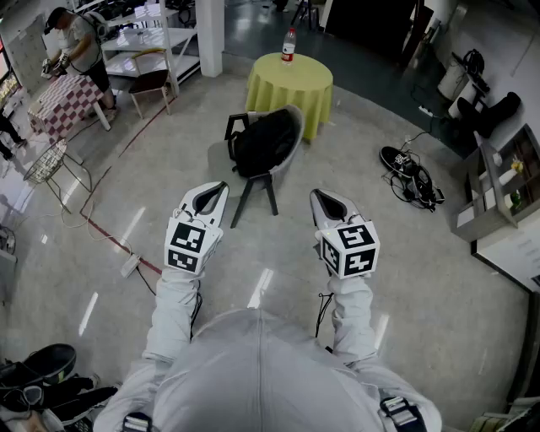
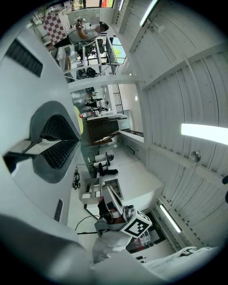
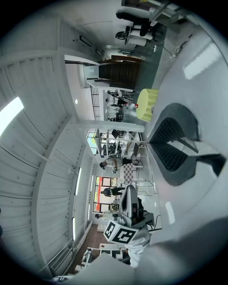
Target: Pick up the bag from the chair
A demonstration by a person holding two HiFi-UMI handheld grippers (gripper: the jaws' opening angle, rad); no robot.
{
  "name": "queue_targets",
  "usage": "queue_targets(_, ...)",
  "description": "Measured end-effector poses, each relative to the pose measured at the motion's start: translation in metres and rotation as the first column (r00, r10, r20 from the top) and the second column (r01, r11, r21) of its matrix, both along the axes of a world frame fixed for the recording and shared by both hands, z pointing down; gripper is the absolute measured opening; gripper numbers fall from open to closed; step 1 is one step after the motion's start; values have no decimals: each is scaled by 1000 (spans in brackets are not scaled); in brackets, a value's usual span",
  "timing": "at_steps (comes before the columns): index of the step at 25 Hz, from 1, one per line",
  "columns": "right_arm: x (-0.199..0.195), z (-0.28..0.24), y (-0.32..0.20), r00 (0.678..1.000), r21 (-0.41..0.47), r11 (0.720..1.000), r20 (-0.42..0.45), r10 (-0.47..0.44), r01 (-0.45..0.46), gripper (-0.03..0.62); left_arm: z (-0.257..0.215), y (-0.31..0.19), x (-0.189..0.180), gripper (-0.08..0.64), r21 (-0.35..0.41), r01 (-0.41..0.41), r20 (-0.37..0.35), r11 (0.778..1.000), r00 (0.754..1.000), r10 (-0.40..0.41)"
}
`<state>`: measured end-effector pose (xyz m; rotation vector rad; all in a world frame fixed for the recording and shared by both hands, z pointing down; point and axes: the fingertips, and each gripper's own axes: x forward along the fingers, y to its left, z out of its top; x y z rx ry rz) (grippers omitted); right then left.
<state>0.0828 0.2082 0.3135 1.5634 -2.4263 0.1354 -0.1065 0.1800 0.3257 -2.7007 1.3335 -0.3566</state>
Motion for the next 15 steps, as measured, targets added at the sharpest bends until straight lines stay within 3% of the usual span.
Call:
queue_targets(7, 18, -6, 4, 1000, 41, 999, 9, -4, 3, 11, -16, 8, 17, 8, 75, 19, -26, 997, 1000, -17)
queue_targets(15, 41, -1, 13, 997, 67, 997, 72, -36, 31, 11, -8, 21, 40, 8, 58, 55, -34, 997, 998, -53)
